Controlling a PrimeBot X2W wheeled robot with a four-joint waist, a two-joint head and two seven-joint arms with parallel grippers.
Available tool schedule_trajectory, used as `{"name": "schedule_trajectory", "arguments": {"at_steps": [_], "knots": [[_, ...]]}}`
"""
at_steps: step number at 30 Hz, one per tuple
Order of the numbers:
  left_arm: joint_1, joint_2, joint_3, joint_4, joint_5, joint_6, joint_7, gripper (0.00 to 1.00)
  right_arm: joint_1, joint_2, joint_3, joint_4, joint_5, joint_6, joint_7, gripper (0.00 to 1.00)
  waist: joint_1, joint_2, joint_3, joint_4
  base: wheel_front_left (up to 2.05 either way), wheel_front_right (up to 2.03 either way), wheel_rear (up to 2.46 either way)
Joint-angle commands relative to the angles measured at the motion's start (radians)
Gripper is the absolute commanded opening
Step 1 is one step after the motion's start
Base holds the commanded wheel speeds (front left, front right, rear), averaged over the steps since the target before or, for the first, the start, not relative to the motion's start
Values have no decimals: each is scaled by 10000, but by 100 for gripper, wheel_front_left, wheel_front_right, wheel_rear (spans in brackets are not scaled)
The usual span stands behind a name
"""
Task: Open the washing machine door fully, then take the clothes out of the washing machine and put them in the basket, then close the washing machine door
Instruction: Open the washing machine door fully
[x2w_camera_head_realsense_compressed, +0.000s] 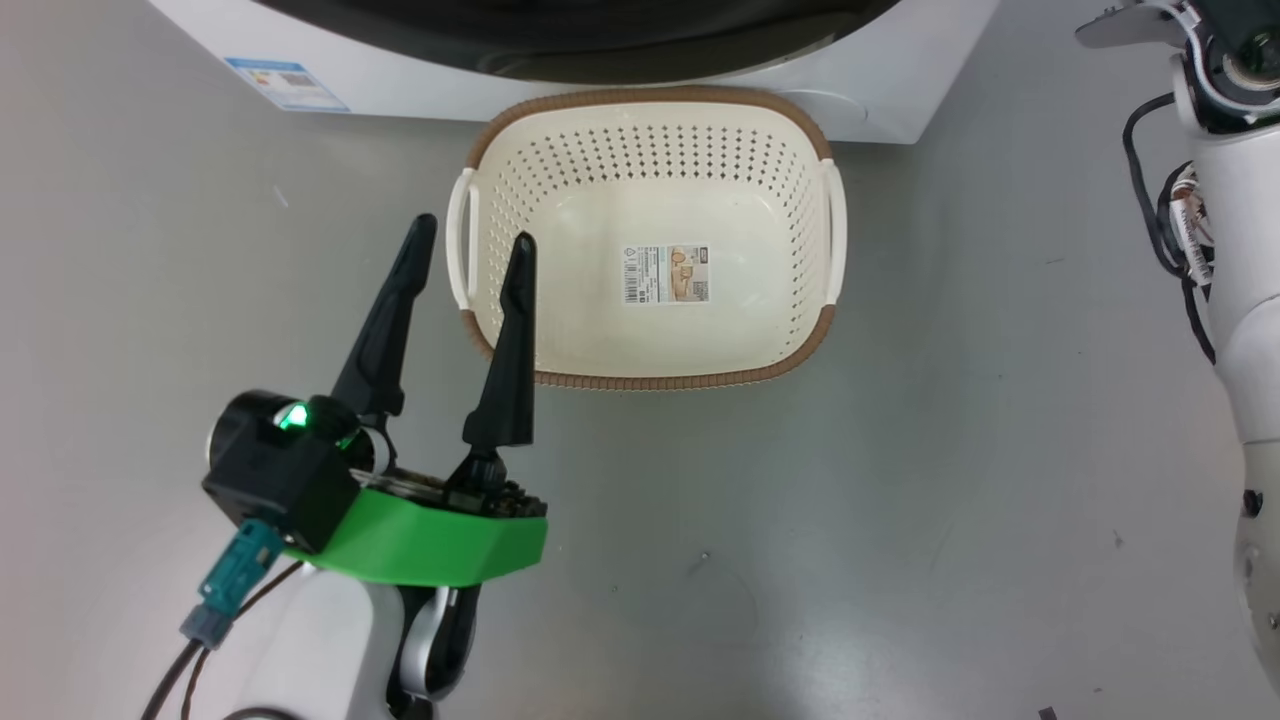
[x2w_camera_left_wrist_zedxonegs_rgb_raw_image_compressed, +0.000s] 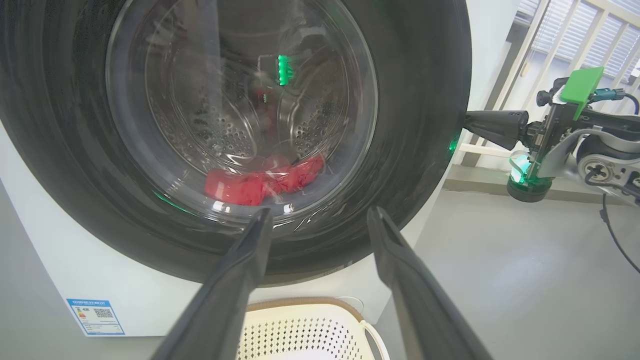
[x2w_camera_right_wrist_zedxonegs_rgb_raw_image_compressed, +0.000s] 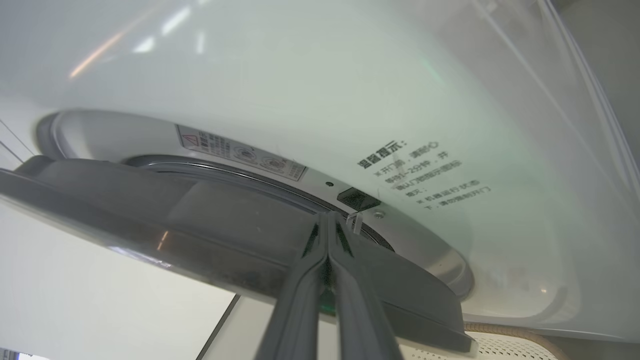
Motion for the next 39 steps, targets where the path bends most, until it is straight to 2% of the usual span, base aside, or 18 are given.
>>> {"name": "schedule_trajectory", "arguments": {"at_steps": [1,15,22,31,39], "knots": [[-107,154,213,-209,-71,100,-78,100,-253,154,86,-224,135,6,145,0,0,0,26,65,0,0,0],[-123,154,-110,-130,-264,172,-78,100,-1053,-247,424,773,701,6,961,0,0,0,79,558,0,0,0],[-33,154,-60,-111,-268,147,-78,100,-789,-338,760,293,1238,6,1811,0,0,0,4,608,0,0,0],[-19,154,-2,-90,-217,145,-78,100,-405,-347,977,-68,1609,6,2119,0,0,0,-71,503,0,0,0],[68,154,47,-39,-272,165,-78,100,388,-620,1050,-588,1955,6,2400,0,0,0,-443,705,0,0,0]]}}
